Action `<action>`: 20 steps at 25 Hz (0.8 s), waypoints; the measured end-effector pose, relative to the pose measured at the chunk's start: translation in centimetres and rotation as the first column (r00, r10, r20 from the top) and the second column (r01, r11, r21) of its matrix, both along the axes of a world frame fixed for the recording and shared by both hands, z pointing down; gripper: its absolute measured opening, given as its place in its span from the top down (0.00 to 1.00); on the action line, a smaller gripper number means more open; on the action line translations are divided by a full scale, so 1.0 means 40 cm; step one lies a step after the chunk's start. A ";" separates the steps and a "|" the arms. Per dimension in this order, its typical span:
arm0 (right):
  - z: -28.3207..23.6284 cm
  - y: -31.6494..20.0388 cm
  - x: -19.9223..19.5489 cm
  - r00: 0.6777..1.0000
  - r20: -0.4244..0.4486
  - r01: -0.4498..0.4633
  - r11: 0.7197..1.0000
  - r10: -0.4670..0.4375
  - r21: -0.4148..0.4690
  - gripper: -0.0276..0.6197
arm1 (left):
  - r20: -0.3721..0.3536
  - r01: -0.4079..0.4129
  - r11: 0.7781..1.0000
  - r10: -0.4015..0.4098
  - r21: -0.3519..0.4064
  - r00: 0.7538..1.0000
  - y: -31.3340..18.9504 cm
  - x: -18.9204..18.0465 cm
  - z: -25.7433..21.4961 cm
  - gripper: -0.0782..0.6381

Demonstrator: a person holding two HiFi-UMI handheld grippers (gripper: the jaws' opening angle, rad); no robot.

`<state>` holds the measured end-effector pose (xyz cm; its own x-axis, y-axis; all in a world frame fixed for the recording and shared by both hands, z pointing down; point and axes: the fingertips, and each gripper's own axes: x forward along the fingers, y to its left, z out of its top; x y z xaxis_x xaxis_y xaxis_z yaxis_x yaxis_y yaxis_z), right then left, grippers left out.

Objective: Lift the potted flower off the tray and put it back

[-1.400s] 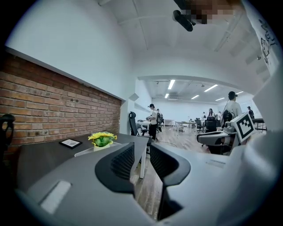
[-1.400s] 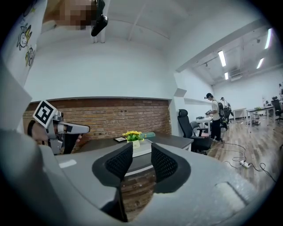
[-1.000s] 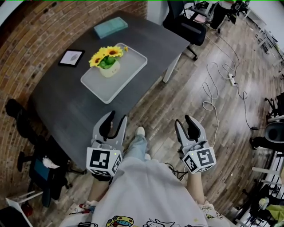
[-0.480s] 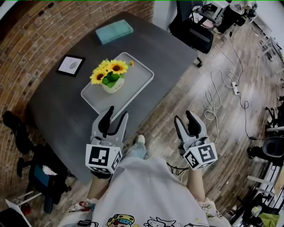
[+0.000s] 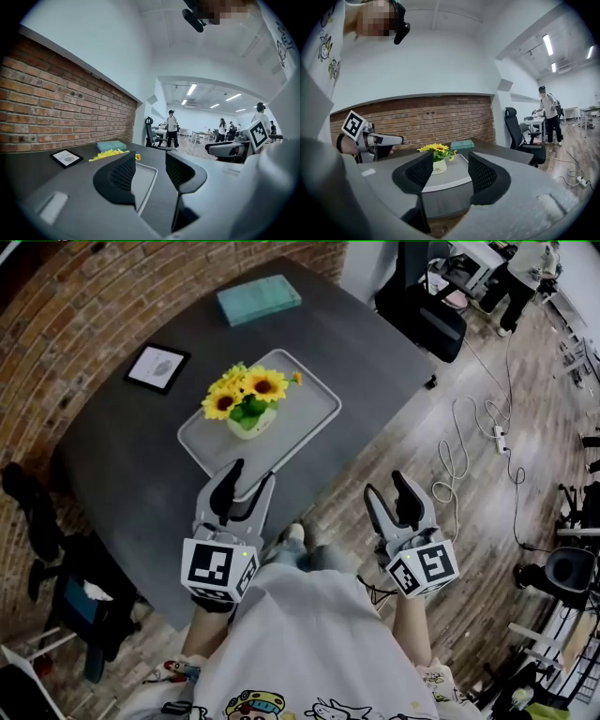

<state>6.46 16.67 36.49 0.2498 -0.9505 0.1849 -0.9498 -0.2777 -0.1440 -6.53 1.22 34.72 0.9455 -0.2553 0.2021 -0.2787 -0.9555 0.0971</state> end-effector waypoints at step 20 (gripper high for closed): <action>0.022 -0.379 0.142 0.887 -0.004 0.462 0.886 -0.463 -0.029 0.54 | -0.013 0.415 0.910 -0.415 -0.008 0.910 -0.200 0.014 0.025 0.57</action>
<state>12.13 1.51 37.36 -0.2147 -0.9535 0.2113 -0.9729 0.1899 -0.1316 -5.98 -6.80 35.70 0.7570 -0.6246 0.1919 -0.6488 -0.7532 0.1081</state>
